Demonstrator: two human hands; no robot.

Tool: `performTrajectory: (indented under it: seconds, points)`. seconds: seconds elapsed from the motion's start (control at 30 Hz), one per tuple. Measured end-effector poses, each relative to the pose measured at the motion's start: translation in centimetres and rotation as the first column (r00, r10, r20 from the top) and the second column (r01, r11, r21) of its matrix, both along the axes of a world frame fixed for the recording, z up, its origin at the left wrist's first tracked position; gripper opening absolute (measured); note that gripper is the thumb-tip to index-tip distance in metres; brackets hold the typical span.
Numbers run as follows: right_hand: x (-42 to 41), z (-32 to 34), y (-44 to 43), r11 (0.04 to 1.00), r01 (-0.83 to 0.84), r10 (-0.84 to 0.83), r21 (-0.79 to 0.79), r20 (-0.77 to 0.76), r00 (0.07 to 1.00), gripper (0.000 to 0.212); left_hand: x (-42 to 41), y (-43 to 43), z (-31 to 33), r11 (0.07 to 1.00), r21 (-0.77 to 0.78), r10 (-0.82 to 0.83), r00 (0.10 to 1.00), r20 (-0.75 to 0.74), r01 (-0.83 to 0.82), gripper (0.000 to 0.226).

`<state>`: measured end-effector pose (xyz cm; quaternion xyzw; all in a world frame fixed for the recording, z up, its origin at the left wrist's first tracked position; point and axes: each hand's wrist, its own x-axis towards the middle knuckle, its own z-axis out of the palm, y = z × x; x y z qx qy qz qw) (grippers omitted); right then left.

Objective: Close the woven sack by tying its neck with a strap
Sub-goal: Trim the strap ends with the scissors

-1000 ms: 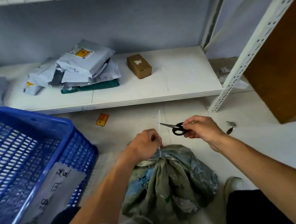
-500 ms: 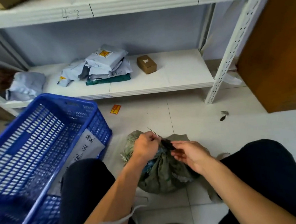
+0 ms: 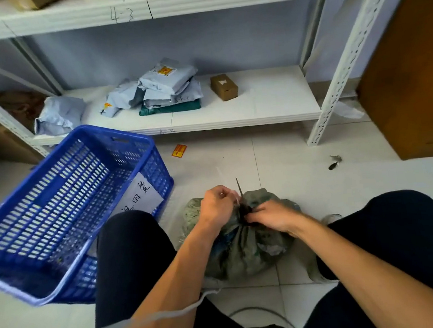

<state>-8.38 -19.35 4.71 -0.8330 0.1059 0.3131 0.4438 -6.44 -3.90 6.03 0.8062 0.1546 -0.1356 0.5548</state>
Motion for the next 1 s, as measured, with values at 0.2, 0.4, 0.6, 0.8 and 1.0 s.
performTrajectory:
  seconds: [0.2,0.4,0.6,0.8,1.0]
  points:
    - [-0.4,-0.1,-0.7,0.957,-0.012,0.095,-0.289,0.274,0.957,0.018,0.5,-0.3,-0.7,0.999,-0.051,-0.015,1.000,-0.021,0.014,0.022]
    - [-0.6,-0.4,-0.5,0.896,0.057,0.161,-0.440,0.443,0.882,0.037,0.9,-0.2,-1.4,0.991,-0.130,-0.013,0.999,-0.052,0.006,0.018]
    - [-1.0,-0.1,0.0,0.891,0.069,0.153,-0.449,0.439,0.885,0.038,1.2,-0.1,-2.2,0.990,-0.142,0.016,0.996,-0.087,-0.028,0.018]
    - [-1.0,0.4,-0.4,0.926,0.033,0.091,-0.376,0.306,0.948,0.033,1.6,0.2,-2.1,0.966,0.152,-0.219,0.973,0.070,0.207,0.020]
    - [-1.3,1.2,-1.5,0.908,0.024,0.081,-0.419,0.231,0.970,0.041,2.3,1.5,-2.9,0.999,0.053,0.005,1.000,-0.004,-0.004,0.013]
